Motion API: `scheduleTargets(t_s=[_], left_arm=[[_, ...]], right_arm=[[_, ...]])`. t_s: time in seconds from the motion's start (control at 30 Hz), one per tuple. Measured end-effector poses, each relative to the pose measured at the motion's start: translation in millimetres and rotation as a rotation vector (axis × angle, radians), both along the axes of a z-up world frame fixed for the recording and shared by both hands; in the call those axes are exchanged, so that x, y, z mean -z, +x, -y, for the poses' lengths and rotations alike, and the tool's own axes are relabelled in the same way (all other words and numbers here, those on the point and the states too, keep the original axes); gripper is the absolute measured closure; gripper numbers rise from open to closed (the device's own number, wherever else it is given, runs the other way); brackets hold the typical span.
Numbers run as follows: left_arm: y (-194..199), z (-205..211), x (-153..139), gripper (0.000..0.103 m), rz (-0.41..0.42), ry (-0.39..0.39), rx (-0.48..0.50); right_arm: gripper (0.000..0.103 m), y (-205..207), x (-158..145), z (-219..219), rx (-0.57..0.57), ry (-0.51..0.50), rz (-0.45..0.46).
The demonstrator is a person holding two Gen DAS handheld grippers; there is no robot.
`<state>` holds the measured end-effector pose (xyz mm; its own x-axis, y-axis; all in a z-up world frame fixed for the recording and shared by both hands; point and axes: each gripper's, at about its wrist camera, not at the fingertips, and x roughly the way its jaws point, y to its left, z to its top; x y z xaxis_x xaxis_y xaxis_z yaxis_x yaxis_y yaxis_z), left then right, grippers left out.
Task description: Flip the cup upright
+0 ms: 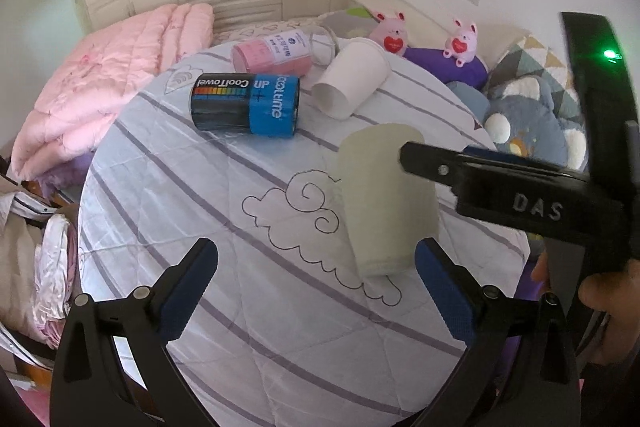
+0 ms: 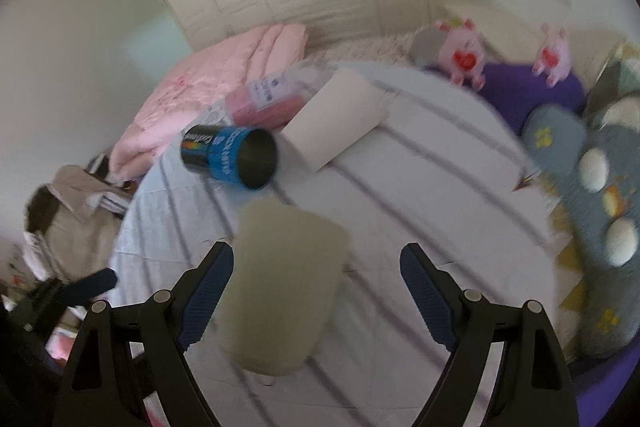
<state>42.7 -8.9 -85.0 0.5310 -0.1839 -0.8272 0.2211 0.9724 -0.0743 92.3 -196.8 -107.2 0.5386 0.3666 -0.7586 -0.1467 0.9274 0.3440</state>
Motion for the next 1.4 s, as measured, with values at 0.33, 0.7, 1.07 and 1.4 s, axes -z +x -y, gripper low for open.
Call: scheduleTargets(t_s=[0.33,0.7,1.07,1.4], left_arm=[[15.8,3.6,15.1,0.003,-0.039,-0.007,0.033],[34.3,10.5,28.1,0.002,-0.081,-0.062,0.069],[37.8,6.9,30.7,0.001,-0.102,-0.105,0.089],[36.8,4.6,34.6,0.000,-0.134,-0.148,0.099]], right_arm=[[0.017,27.4,24.0,-11.9,0.002,0.052,-0.179],[0.017,45.3,38.3,-21.4,-0.045,0.119,-0.284],[0.019,57.6,49.2,-23.5,-0.062,0.173,-0.319],[0.021,50.4,46.4,-21.3,-0.101,0.185,-0.260]])
